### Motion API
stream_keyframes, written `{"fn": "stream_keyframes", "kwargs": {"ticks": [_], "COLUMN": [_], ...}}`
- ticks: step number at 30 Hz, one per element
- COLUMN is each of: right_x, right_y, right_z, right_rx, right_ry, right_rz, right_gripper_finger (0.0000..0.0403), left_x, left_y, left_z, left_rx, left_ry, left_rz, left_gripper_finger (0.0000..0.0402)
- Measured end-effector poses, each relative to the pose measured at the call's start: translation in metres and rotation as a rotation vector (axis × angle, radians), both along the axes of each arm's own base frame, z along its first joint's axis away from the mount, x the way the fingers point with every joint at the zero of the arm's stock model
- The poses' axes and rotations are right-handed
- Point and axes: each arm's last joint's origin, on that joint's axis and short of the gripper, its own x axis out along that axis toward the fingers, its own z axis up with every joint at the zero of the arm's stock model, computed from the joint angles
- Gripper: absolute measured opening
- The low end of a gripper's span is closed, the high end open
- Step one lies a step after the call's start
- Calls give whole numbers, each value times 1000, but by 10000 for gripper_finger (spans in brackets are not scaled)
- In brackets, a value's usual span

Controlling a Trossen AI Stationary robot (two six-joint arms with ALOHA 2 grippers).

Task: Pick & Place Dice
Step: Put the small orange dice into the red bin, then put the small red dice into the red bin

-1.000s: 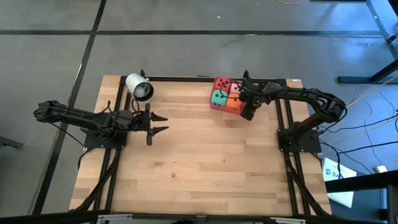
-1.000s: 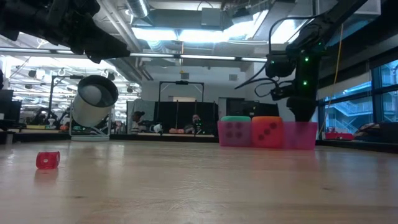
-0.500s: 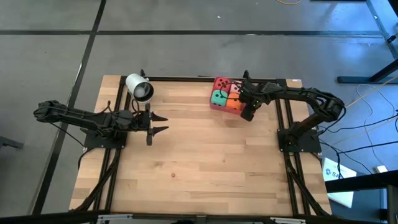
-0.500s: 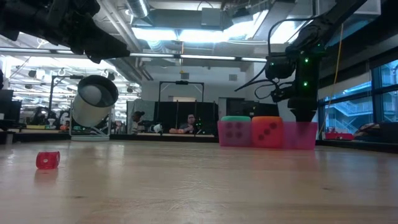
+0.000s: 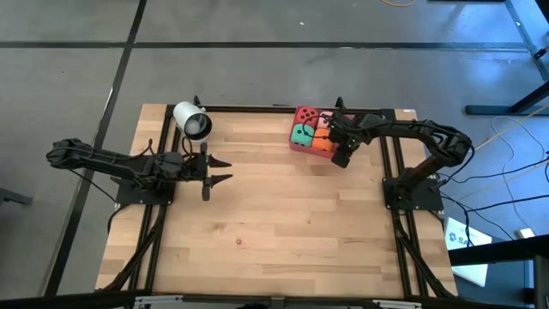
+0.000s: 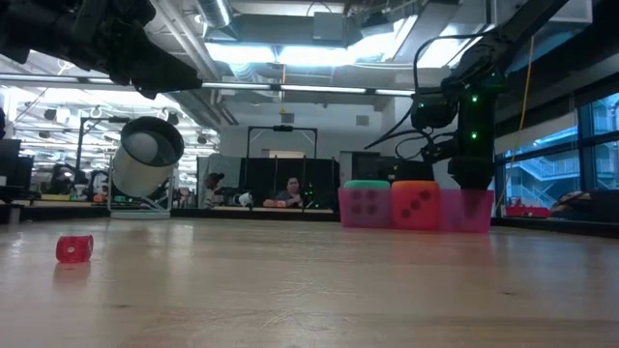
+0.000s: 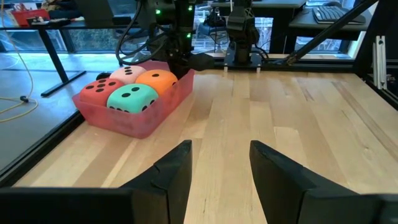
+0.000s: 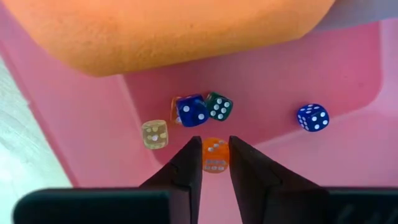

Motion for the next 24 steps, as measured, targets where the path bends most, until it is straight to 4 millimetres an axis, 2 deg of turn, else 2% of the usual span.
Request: {"fn": "stream_keyframes", "kwargs": {"ticks": [11,24], "right_x": [0,0], "right_y": [0,-1], "right_z": [0,0], "right_rx": [-1,-18], "right_ry": [1,11], "right_rz": [0,-3], "right_gripper_finger": [82,164], "left_x": [0,0], "left_y": [0,0], "left_z": [0,0], "left_rx": [-1,-7], "left_ry": [0,-1], "left_rz": [0,1], "left_gripper_finger": [154,153]}}
